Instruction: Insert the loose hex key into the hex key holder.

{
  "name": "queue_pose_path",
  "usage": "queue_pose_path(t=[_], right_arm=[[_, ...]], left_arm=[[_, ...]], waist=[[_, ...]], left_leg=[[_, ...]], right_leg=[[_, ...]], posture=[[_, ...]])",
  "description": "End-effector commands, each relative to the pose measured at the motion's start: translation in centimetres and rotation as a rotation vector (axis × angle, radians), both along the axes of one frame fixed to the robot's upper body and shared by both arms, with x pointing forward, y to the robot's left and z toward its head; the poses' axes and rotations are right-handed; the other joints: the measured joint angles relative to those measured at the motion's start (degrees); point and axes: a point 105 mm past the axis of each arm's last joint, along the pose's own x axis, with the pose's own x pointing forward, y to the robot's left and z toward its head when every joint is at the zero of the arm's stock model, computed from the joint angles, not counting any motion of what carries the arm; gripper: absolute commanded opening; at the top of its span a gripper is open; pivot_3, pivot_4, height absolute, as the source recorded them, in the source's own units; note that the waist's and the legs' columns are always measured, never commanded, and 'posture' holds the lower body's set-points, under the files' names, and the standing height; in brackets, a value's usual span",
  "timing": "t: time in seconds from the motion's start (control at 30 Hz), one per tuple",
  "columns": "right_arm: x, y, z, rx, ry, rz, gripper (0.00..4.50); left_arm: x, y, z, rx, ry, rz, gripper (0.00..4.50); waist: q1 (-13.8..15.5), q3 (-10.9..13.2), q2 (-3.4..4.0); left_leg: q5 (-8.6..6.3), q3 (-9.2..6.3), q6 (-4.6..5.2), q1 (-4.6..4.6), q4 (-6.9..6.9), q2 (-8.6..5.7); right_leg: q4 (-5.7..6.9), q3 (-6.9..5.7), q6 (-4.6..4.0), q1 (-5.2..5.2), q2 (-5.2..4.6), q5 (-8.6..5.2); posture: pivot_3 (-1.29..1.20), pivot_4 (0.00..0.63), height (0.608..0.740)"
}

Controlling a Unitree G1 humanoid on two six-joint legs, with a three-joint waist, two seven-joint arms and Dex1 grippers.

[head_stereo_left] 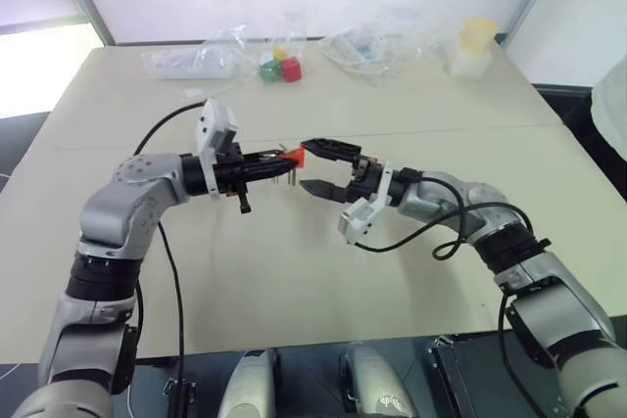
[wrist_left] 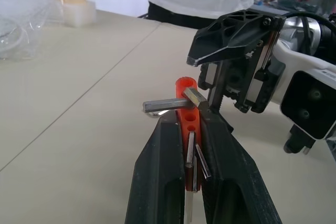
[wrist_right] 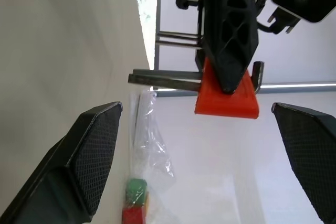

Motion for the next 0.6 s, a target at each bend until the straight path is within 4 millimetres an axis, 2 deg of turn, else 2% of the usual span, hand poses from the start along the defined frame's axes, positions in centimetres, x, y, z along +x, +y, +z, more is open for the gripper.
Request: queue_pose_path(t=[0.03, 0.13, 0.2, 0.3, 0.4, 0.5, 0.6], right_arm=[[1.0, -1.3, 0.3, 0.031, 0.065, -0.079, 4.45], [3.4, -3.5, -0.5, 0.074, 0.267, -0.259, 4.45], [5.0, -5.2, -0.8, 0.137, 0.463, -0.392, 4.45], [6.6, -7.3, -0.5, 0.302, 0.856, -0.545, 4.45], [6.7, -7.7, 1.0, 0.353, 1.105, -0.593, 4.45], [6.9, -7.7, 2.8, 0.4, 1.253, -0.645, 4.45], [6.4, -7.0, 3.5, 0.36, 1.387, -0.673, 4.45]], left_arm=[[-0.2, 0.1, 0.8, 0.009, -0.05, 0.003, 0.0], [-0.2, 0.2, 0.8, 0.014, -0.056, 0.006, 0.0], [-0.2, 0.3, 0.8, 0.019, -0.062, 0.008, 0.0], [-0.3, 0.4, 0.7, 0.026, -0.067, 0.011, 0.0], [-0.3, 0.5, 0.6, 0.026, -0.067, 0.015, 0.0], [-0.3, 0.4, 0.5, 0.024, -0.07, 0.016, 0.0], [-0.2, 0.2, 0.6, 0.012, -0.083, 0.021, 0.0]], waist=[[0.0, 0.0, 0.0], [0.1, 0.0, 0.0], [0.1, 0.0, 0.0], [0.1, 0.0, 0.0], [0.0, 0.0, 0.03], [0.0, 0.0, 0.05], [0.1, 0.0, 0.05]], left_leg=[[0.0, 0.0, 0.0, 0.0, 0.0, 0.0], [-0.01, 0.0, 0.01, 0.0, 0.04, 0.0], [-0.01, 0.0, 0.01, 0.0, 0.09, 0.02], [-0.01, -0.07, 0.03, 0.02, 0.11, 0.1], [-0.03, -0.1, 0.05, 0.02, 0.1, 0.14], [-0.04, -0.06, 0.07, 0.01, 0.07, 0.12], [-0.05, -0.07, 0.08, 0.01, 0.04, 0.09]], right_leg=[[0.0, 0.0, 0.0, 0.01, 0.0, 0.0], [-0.01, -0.02, 0.0, 0.08, -0.01, 0.0], [-0.02, -0.04, 0.0, 0.13, -0.01, 0.0], [0.0, -0.05, 0.0, 0.15, 0.0, 0.0], [0.02, -0.07, 0.0, 0.12, 0.01, 0.0], [0.04, -0.06, 0.0, 0.04, 0.02, 0.0], [0.03, -0.08, 0.0, 0.02, 0.04, 0.0]], posture=[[0.0, 0.15, 0.74], [0.0, 0.15, 0.74], [0.0, 0.15, 0.74], [0.0, 0.15, 0.74], [0.0, 0.15, 0.74], [0.0, 0.15, 0.74], [0.0, 0.15, 0.74]])
